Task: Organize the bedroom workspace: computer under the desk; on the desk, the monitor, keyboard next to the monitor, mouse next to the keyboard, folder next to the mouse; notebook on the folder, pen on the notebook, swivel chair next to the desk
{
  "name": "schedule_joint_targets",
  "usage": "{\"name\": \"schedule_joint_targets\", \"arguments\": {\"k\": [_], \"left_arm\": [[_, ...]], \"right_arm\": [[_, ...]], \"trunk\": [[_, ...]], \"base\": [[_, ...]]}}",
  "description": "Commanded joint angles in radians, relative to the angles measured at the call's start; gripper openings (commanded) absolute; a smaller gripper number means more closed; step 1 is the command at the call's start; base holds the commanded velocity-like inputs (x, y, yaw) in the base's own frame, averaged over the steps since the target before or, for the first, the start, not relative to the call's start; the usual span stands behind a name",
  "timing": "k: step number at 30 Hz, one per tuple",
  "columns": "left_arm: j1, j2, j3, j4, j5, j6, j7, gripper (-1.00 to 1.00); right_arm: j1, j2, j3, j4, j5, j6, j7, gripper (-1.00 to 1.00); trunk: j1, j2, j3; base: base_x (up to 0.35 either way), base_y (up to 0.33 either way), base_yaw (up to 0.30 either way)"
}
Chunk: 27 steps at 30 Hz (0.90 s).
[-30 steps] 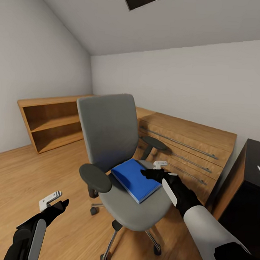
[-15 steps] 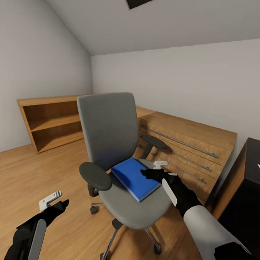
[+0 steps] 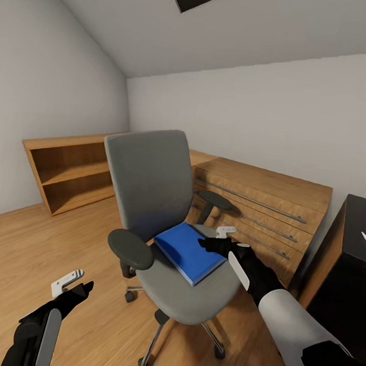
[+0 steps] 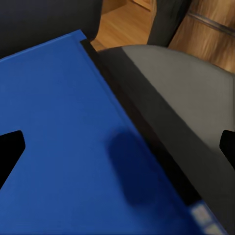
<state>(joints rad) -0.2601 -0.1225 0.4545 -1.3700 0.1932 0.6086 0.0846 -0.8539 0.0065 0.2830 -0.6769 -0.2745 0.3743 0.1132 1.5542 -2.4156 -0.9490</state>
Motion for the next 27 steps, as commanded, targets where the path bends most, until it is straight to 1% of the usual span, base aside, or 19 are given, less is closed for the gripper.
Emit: {"name": "schedule_joint_targets", "arguments": {"k": [1, 5, 11, 14, 19, 24, 27], "left_arm": [[-0.001, 0.000, 0.001, -0.002, 0.011, 0.005, 0.007, 1.00], [-0.001, 0.001, 0.001, -0.004, 0.011, 0.005, 0.006, 1.00], [-0.001, 0.001, 0.002, -0.007, 0.011, 0.005, 0.006, 1.00], [-0.001, 0.001, 0.003, -0.007, 0.011, 0.005, 0.007, 1.00], [-0.001, 0.001, 0.003, -0.008, 0.011, 0.005, 0.007, 1.00], [-0.001, 0.001, 0.004, -0.007, 0.011, 0.005, 0.007, 1.00], [-0.001, 0.001, 0.004, -0.007, 0.011, 0.006, 0.007, 1.00]], "right_arm": [[-0.001, 0.000, 0.001, -0.001, -0.003, 0.005, 0.000, 1.00], [-0.001, 0.000, 0.001, -0.001, -0.002, 0.005, 0.000, 1.00], [-0.001, 0.001, 0.001, 0.000, 0.022, 0.005, 0.000, 1.00], [-0.001, 0.002, 0.001, 0.000, 0.027, 0.005, 0.000, 1.00], [-0.001, 0.003, 0.001, 0.000, 0.030, 0.005, 0.000, 1.00], [-0.001, 0.002, 0.001, 0.000, 0.031, 0.005, 0.000, 1.00], [-0.001, 0.003, 0.001, 0.000, 0.031, 0.005, 0.000, 1.00]], "trunk": [[0.000, 0.000, -0.001], [0.000, 0.000, -0.001], [0.000, 0.000, -0.001], [0.000, 0.000, -0.001], [0.000, 0.000, -0.001], [0.000, 0.000, -0.001], [0.000, 0.000, -0.001]], "base": [[0.007, -0.013, 0.000], [0.023, -0.006, 0.000], [0.169, 0.051, 0.000], [0.074, 0.020, 0.000], [0.040, 0.005, 0.000], [0.193, 0.001, 0.000], [0.071, 0.000, 0.000]]}}
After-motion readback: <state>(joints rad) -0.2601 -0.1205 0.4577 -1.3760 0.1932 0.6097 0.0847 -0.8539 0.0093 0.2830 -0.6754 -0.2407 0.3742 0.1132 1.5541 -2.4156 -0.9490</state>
